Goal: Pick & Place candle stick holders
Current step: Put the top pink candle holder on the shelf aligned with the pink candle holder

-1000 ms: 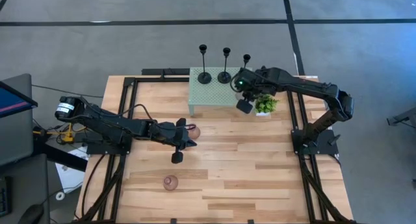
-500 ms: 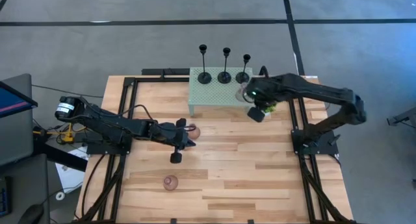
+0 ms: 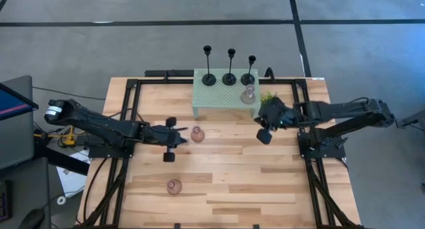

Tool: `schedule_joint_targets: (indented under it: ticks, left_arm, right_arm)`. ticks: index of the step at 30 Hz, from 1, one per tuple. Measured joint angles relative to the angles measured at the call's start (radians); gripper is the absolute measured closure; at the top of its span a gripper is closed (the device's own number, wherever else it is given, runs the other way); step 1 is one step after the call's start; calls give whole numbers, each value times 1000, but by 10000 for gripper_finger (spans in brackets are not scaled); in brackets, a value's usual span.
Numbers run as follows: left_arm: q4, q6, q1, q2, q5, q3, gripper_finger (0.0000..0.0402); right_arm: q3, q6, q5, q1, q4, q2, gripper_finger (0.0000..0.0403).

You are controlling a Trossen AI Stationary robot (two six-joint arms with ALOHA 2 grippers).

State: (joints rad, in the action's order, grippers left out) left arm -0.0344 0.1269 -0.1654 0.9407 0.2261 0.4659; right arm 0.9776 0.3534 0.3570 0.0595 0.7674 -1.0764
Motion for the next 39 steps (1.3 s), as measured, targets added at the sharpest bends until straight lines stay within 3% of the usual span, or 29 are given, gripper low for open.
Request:
schedule_joint_targets:
  ticks: [3, 9, 14, 24, 30, 36, 39]
  left_arm:
    - [78, -8, 1, -61, 59, -91, 397]
    - [346, 24, 0, -142, 62, -237, 397]
    - [363, 7, 0, -153, 62, -284, 394]
    - [536, -34, 2, -65, 62, -323, 394]
    - [568, -31, 23, 9, 62, -323, 396]
    - [587, -129, 44, 109, 62, -325, 391]
    - [648, -131, 44, 146, 61, -325, 389]
  right_arm:
    - [-78, 11, 48, 45, -86, 19, 403]
    - [-199, 39, 133, 129, -254, 12, 403]
    - [-298, 54, 195, 184, -419, 9, 403]
    - [-431, 59, 253, 274, -663, 9, 403]
    - [-445, 72, 275, 316, -675, 9, 403]
    - [-445, 142, 272, 347, -671, 9, 403]
    - [-445, 61, 275, 376, -670, 9, 403]
